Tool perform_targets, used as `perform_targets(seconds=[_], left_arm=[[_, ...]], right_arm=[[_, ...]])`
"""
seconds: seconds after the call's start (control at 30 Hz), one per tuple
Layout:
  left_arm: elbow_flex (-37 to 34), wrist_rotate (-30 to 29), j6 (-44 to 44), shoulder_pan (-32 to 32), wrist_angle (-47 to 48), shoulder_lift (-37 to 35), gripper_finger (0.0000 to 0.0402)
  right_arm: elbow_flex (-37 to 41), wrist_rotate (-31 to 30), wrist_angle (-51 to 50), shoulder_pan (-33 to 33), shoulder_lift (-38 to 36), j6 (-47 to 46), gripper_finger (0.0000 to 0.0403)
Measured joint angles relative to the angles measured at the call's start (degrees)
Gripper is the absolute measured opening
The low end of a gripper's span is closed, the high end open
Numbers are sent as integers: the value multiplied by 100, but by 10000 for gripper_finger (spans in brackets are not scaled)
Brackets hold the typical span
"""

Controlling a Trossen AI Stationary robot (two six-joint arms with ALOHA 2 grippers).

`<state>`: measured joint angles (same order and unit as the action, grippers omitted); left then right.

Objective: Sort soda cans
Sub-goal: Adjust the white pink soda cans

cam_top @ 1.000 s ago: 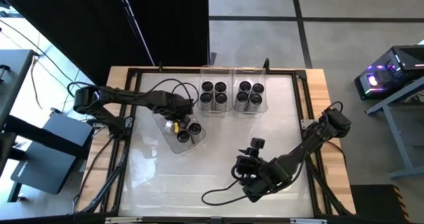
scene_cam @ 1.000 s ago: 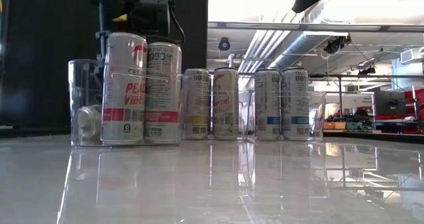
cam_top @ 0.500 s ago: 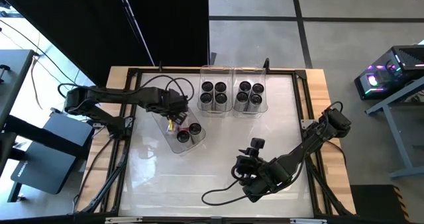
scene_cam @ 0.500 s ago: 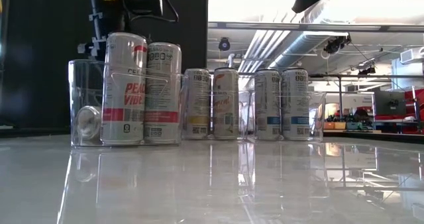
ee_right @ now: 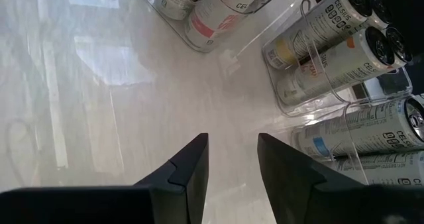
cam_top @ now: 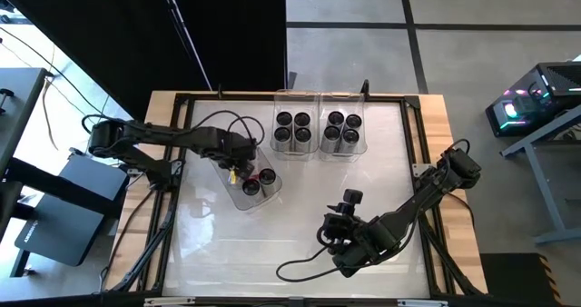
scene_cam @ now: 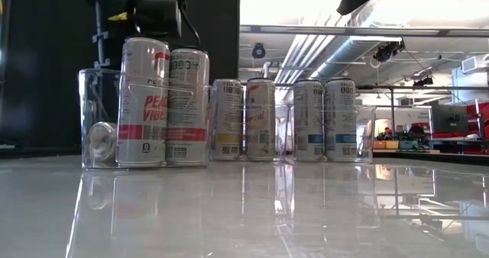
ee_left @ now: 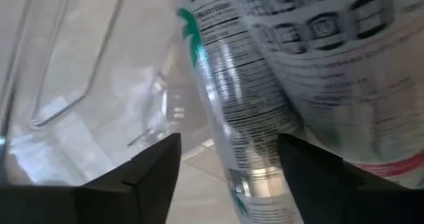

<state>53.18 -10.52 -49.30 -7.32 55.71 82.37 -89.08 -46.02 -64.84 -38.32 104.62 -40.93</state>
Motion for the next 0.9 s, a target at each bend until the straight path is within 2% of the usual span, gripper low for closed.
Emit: perform_targets(seconds=[0.17, 0.43, 0.53, 0.67, 0.73, 0.83, 0.9], left_arm=[[-1, -586, 104, 102, 94, -95, 263], [215, -1067, 318, 183, 552, -608, 259], [396, -1110, 774, 183, 609, -945, 258], [615, -1098, 1632, 320, 616, -1461, 257], [650, -1464, 1701, 553, 607, -1828, 257], [607, -2309, 1576, 1054, 630, -2435, 257], [465, -2816, 1216, 1446, 646, -2813, 257]], right_arm=[[0, 0, 0, 0, 0, 0, 126], [0, -1, 37, 6, 0, 1, 126], [0, -92, 234, 43, 0, 326, 126], [0, -831, 1181, 256, 0, 1449, 126], [0, -860, 1979, 516, 0, 2451, 126], [-72, -376, 3442, 1049, -2, 4144, 126], [-220, 585, 4531, 1503, -3, 5066, 126]])
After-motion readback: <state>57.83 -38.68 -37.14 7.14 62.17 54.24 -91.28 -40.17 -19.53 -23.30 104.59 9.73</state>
